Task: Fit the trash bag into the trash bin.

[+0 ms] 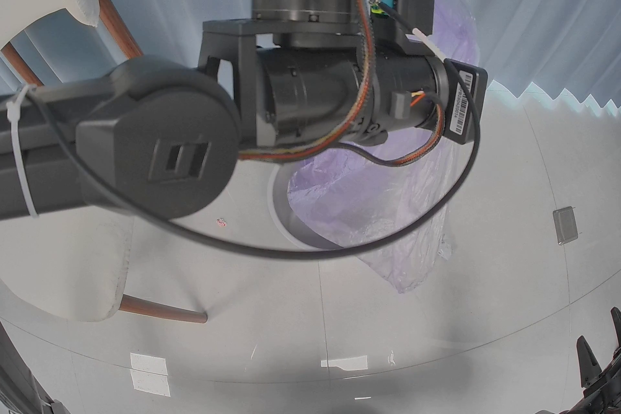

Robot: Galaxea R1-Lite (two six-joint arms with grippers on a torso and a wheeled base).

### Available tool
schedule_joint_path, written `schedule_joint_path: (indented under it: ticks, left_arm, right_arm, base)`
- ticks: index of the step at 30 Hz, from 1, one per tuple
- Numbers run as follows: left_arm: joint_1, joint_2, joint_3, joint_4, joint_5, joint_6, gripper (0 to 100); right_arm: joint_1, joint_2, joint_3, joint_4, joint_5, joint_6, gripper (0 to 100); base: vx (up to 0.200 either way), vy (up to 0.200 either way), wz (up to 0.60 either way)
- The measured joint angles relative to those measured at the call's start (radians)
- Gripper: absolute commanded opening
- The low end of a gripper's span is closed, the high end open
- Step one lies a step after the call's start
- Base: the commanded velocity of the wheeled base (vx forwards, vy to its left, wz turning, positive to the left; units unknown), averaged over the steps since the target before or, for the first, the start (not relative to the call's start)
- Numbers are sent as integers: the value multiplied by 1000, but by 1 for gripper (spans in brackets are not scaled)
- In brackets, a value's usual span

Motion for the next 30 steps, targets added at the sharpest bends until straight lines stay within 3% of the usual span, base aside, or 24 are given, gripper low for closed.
schedule_joint_path:
  ticks: [9, 18, 30]
  left_arm:
    - [33, -24, 78, -2, 1, 18, 0]
    - [95, -98, 298, -24, -10, 52, 0]
    - [129, -161, 372, -29, -6, 57, 0]
  right_arm:
    - [0, 0, 0, 0, 0, 0, 100]
    - [0, 0, 0, 0, 0, 1, 100]
    - [0, 0, 0, 0, 0, 1, 100]
  base:
    - [0, 0, 0]
    - [0, 0, 0]
    - [200, 0, 0]
